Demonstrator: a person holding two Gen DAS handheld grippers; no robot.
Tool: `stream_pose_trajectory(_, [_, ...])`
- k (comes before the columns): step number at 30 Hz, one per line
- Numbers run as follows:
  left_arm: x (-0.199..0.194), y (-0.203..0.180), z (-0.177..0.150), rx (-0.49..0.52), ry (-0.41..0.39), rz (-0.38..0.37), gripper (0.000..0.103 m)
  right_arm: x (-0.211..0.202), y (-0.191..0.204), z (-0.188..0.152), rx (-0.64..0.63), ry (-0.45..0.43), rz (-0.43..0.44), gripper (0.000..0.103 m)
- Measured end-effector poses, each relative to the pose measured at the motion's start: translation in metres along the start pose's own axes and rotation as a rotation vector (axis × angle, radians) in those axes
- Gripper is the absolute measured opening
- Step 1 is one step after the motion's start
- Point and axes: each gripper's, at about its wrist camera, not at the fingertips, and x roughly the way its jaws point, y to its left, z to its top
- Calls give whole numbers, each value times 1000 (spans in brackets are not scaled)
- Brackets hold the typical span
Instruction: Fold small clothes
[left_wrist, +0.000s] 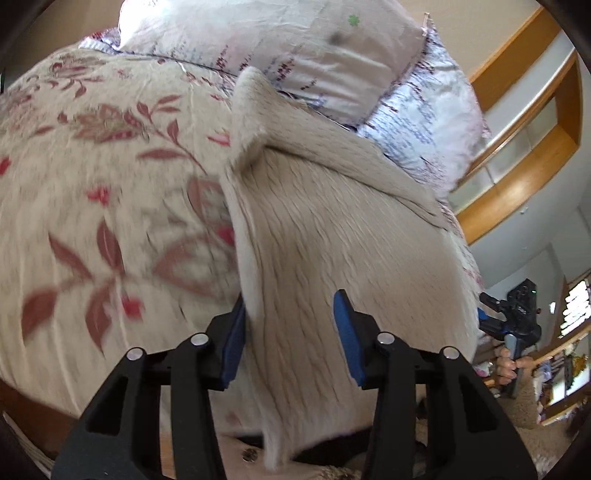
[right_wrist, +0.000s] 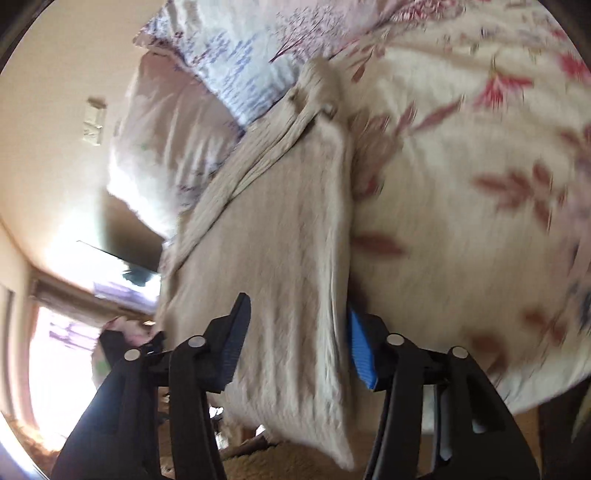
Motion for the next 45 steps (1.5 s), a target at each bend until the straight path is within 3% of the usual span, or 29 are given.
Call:
stream_pose_trajectory(4, [-9,-3,-28,-26,13,-77,31,-3,1,-23,4,37,94,39])
stream_pose_trajectory(5, [-11,-4,-33,-33,18,-93,27,-3,2,-29,-2,50,107,33])
stream_pose_trajectory(8, [-15,-5,-48,-52,28,-130,23,-3,9,-42,-51,75,85,29])
stream_pose_trajectory(21, [-16,-11,-62,-36,57,-102,20,0,20,-51,-137,76,29,26])
stream_pose_trajectory(22, [-15,-12,-63,-30,66,-93,19,-1,19,-52,-139,77,30,24])
stream_pose_trajectory(24, [-10,-14,-64,-17,88,-63,8,-2,19,-53,-155,65,20,10])
stream_pose_trajectory(28, [-15,-18,-54,7,62,-50,7,-17,37,-47,-237,-35,0,8])
stream_pose_trajectory(33, [-46,-29,-10,69,-89,-1,6,-43,78,-31,-410,-260,-53,8])
stream_pose_trajectory(38, [-64,-50,41,158,-222,100,6,-47,108,-10,-530,-419,-148,8])
stream_pose_trajectory(45, [-59,-65,118,153,-332,156,6,-34,138,27,-637,-536,-261,8])
